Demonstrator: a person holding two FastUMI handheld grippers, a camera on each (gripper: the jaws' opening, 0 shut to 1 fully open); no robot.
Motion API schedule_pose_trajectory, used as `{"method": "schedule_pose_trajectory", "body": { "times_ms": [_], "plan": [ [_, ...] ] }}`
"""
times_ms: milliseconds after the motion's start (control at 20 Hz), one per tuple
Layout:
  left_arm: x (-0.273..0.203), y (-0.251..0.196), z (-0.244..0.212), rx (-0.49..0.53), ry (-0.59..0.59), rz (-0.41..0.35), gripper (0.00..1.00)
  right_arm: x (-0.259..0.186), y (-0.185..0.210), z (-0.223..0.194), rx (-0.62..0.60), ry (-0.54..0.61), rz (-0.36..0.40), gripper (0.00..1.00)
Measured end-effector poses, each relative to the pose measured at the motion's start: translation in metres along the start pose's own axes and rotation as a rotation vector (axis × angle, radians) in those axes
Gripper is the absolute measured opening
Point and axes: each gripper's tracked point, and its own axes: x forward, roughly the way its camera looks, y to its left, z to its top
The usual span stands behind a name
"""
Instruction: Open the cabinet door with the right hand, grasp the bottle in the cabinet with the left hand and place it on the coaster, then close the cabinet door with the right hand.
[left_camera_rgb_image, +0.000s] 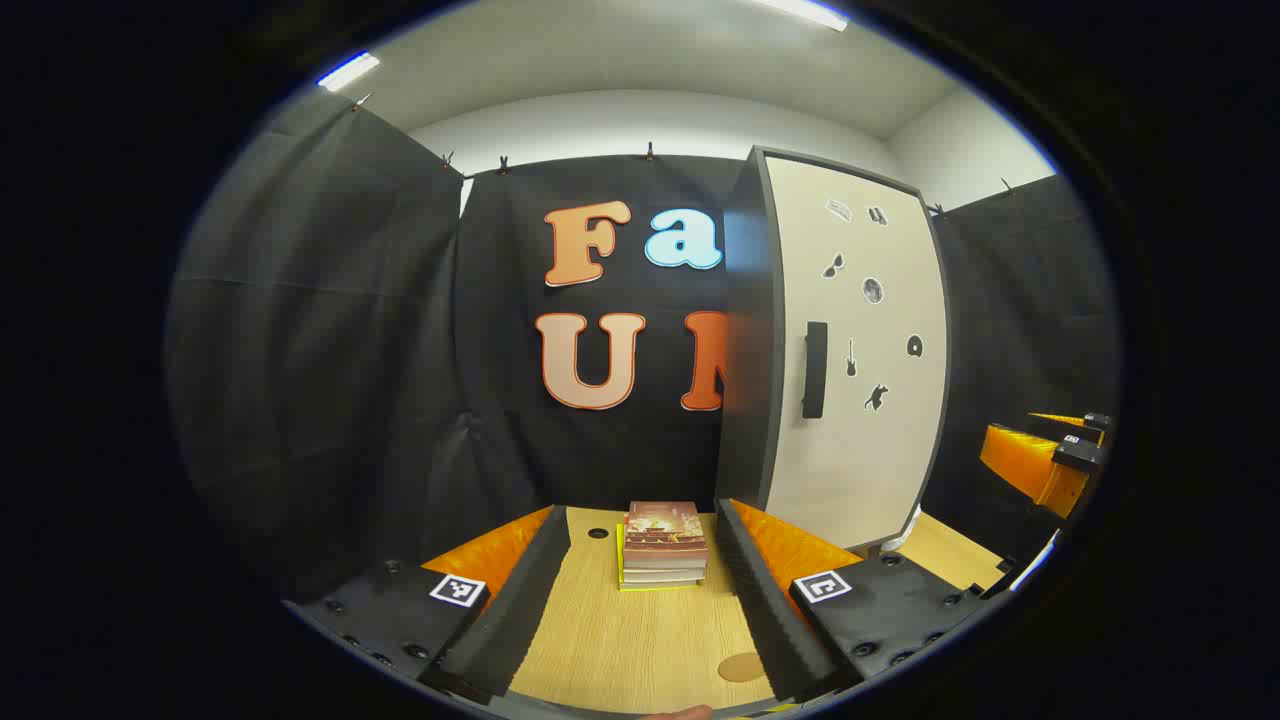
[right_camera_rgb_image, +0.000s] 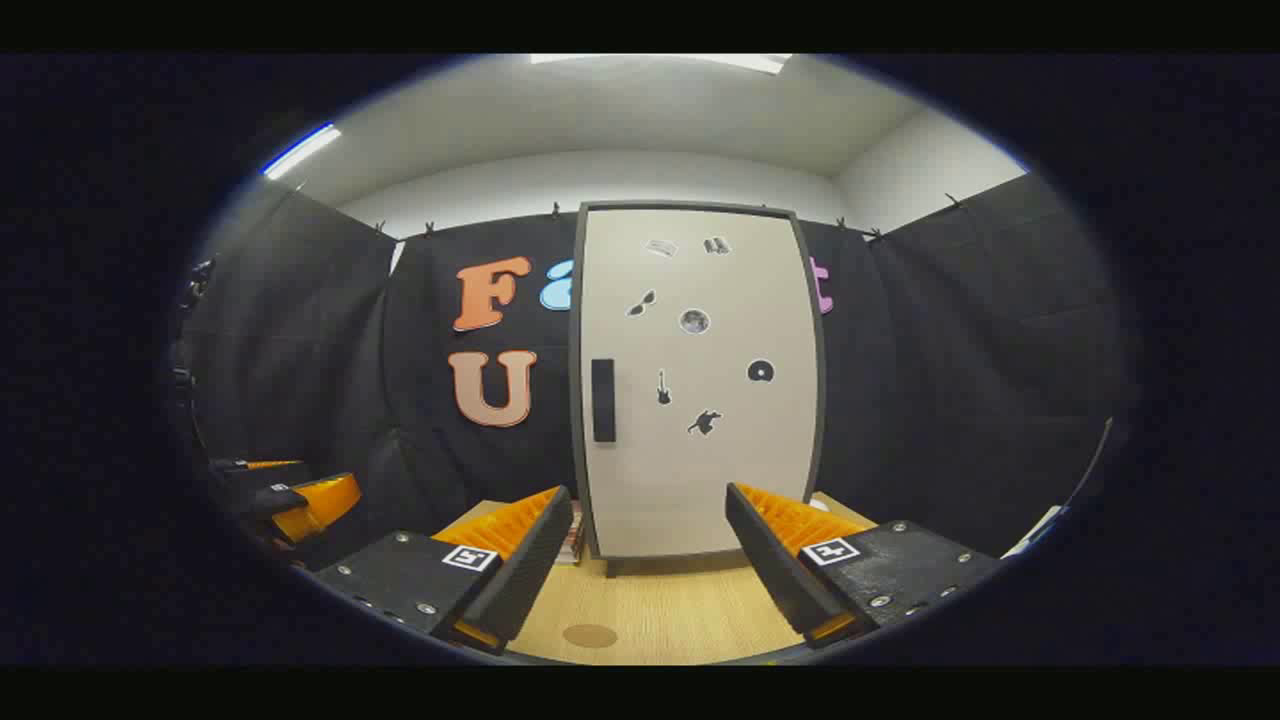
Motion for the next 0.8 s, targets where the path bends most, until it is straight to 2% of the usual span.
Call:
{"method": "schedule_pose_trajectory", "body": {
  "times_ms": [800],
  "plan": [
    [0.021, 0.016, -0.011, -0.008, 0.024, 0.024, 0.96, 0.036, 0.012, -0.008, -0.007, 0.018, 0.024, 0.95]
  ]
}}
